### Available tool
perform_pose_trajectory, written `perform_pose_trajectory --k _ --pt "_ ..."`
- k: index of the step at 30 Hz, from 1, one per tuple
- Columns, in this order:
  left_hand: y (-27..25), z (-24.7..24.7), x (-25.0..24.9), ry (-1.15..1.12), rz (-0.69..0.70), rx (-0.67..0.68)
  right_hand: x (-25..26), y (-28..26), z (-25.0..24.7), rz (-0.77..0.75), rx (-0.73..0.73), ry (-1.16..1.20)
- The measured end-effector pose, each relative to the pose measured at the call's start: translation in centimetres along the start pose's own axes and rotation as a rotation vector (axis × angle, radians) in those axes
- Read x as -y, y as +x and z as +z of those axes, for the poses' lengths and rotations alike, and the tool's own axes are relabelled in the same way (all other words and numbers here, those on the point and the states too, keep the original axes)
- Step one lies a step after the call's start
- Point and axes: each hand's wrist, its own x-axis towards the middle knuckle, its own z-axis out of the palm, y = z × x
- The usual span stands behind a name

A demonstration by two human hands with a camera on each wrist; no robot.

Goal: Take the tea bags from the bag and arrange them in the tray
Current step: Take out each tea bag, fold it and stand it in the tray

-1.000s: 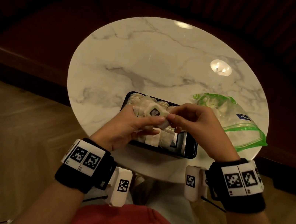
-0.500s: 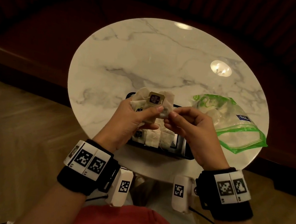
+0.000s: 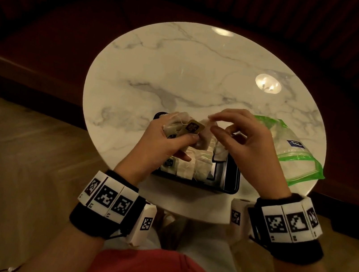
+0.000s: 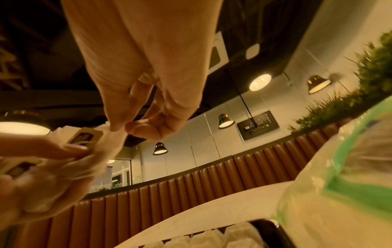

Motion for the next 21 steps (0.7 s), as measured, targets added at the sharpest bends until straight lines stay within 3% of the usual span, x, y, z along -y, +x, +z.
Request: perform_pose_trajectory --k 3,7,11,21 --pt "-0.1 0.2 -0.2 -0.116 -0.053 -0.024 -0.1 0.2 -0.5 0.018 -0.025 0.018" --pt "0.2 0.2 -0.5 -0.394 -0.227 -0.171 0.1 0.5 -1.2 0.038 -0.012 0.129" --pt "0.3 0.4 -0.6 -0.439 -0.326 -0.208 0.5 0.1 -1.3 0.06 0.069 0.338" --pt "-0.1 0.5 -1.3 -0.509 -0.38 -0.058 0.7 -0.4 -0.4 0.293 -0.007 0.711"
